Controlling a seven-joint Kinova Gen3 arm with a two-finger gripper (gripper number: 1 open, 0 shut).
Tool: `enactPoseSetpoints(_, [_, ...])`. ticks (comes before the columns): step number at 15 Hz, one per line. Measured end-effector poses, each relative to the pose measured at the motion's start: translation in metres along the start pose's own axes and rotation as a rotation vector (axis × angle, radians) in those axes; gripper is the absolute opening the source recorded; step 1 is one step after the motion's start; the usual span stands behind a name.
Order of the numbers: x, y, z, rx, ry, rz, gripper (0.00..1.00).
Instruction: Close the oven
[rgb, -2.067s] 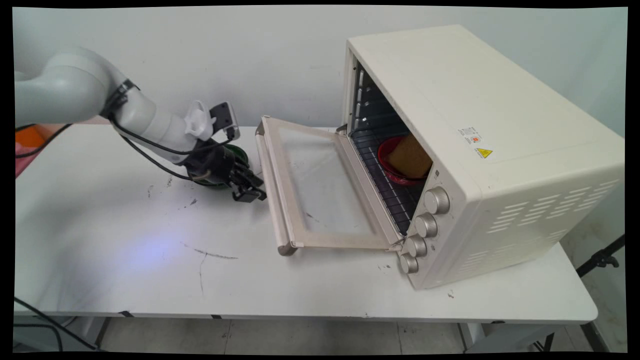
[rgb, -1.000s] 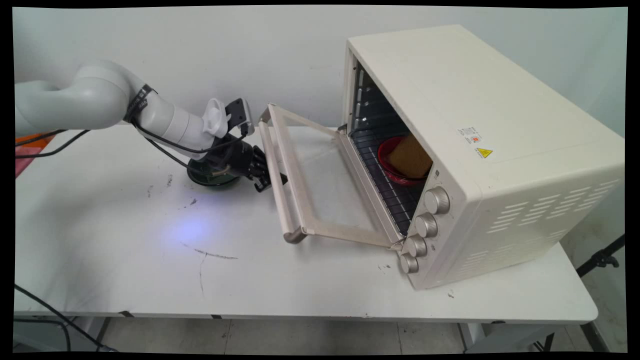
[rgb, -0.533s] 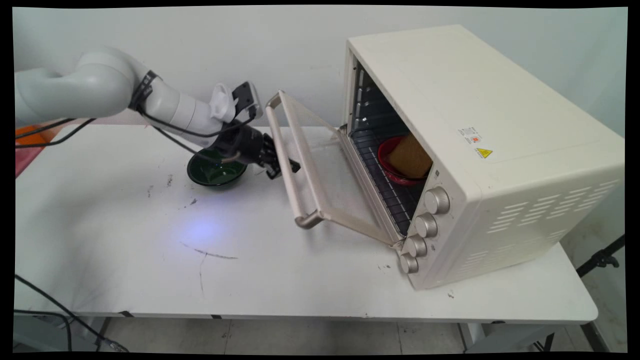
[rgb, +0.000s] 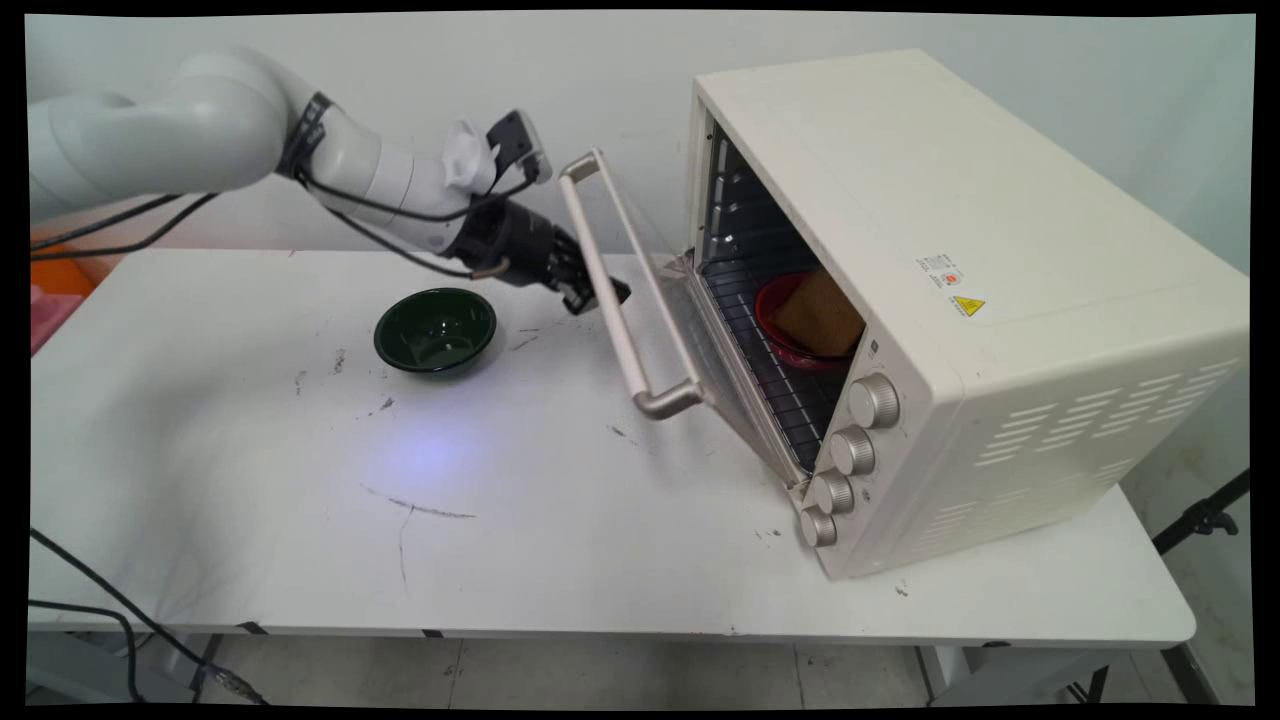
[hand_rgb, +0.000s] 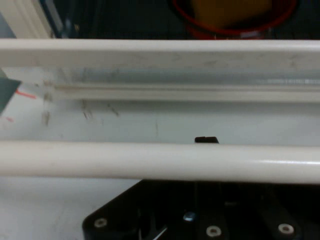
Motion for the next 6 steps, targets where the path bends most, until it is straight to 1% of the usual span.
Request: enactPoseSetpoints(6, [0.036, -0.005, -0.007, 0.008, 0.041, -0.005, 0.0])
